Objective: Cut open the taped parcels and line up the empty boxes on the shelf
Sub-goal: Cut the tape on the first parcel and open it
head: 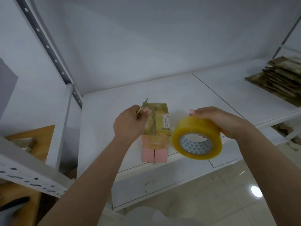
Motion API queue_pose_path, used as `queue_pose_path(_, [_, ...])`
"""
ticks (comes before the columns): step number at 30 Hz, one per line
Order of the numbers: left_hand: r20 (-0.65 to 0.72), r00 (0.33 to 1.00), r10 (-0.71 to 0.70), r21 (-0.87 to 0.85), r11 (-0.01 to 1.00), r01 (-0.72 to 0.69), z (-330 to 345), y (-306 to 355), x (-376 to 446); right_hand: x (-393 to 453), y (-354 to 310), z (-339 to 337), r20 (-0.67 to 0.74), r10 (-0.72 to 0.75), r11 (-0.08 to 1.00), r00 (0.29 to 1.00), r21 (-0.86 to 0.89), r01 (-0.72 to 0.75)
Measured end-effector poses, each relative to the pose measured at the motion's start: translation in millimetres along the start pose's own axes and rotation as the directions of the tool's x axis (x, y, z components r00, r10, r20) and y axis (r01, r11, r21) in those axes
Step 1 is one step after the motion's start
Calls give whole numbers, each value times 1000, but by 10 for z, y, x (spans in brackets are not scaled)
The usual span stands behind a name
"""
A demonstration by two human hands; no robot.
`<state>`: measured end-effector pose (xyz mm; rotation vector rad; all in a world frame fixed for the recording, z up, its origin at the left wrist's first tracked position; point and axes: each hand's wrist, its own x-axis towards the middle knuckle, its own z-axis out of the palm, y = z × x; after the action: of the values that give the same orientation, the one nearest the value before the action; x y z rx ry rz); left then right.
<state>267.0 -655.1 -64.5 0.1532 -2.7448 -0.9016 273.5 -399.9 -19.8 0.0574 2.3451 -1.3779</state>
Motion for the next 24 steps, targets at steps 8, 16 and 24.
queue_pose_path(8, [12, 999, -42, -11, 999, 42, -17, -109, -33, -47, -6, -105, 2, -72, 997, 997, 41, 72])
queue_pose_path(16, [-71, 991, -114, -23, 993, 112, -110, -461, -203, 83, -33, 23, -112, 21, 845, 993, -529, -77])
queue_pose_path(24, [-25, 984, -179, -22, 984, 179, -21, -573, -229, 284, 45, 145, -92, 89, 782, 992, -610, -127])
